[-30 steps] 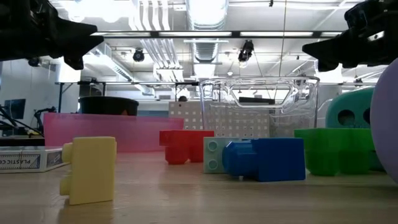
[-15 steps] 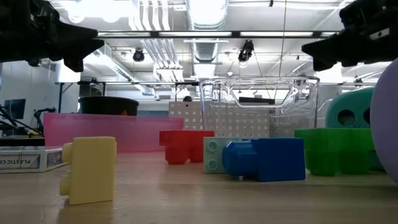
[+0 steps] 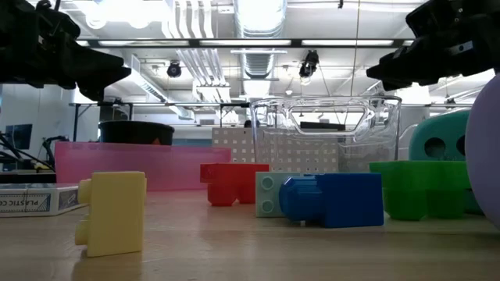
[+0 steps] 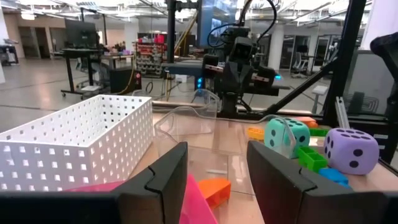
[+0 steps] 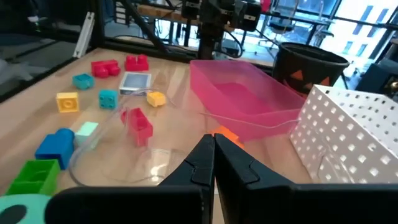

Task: Pick & Place Toys
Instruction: Put the top yellow game piece into the red bin

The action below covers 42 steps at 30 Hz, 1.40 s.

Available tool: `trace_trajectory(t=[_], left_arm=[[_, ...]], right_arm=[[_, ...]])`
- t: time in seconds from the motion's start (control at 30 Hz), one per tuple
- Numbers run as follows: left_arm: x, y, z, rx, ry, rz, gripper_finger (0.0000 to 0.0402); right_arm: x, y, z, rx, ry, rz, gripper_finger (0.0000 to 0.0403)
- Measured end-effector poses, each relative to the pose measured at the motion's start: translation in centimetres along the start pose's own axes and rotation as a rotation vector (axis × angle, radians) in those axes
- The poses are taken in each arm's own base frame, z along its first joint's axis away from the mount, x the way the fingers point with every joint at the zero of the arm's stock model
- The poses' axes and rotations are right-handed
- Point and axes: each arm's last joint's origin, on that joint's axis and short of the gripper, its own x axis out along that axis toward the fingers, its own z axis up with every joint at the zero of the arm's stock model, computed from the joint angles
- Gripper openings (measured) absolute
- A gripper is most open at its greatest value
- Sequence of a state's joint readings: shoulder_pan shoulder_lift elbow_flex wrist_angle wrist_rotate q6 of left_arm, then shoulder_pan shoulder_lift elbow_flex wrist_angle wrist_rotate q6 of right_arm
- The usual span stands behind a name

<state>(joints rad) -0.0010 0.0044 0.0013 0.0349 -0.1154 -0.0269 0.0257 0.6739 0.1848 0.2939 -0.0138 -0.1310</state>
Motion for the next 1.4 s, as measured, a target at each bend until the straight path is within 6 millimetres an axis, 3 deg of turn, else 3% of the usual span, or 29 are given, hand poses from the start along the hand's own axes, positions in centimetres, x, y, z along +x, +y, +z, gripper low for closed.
trace_trajectory(t=[0.97, 1.4], left_arm=[[0.0, 0.0, 0.0, -0.052, -0.001, 0.007, 0.0171], [-0.1, 0.0, 1.2, -0.098, -0.129, 0.015, 0.0171]], right_arm=[[1.6, 0.2, -1.3, 0.000, 0.112, 0.028, 0.0008], [1.8, 0.1, -1.5, 0.022, 0.127, 0.003, 0.0008]])
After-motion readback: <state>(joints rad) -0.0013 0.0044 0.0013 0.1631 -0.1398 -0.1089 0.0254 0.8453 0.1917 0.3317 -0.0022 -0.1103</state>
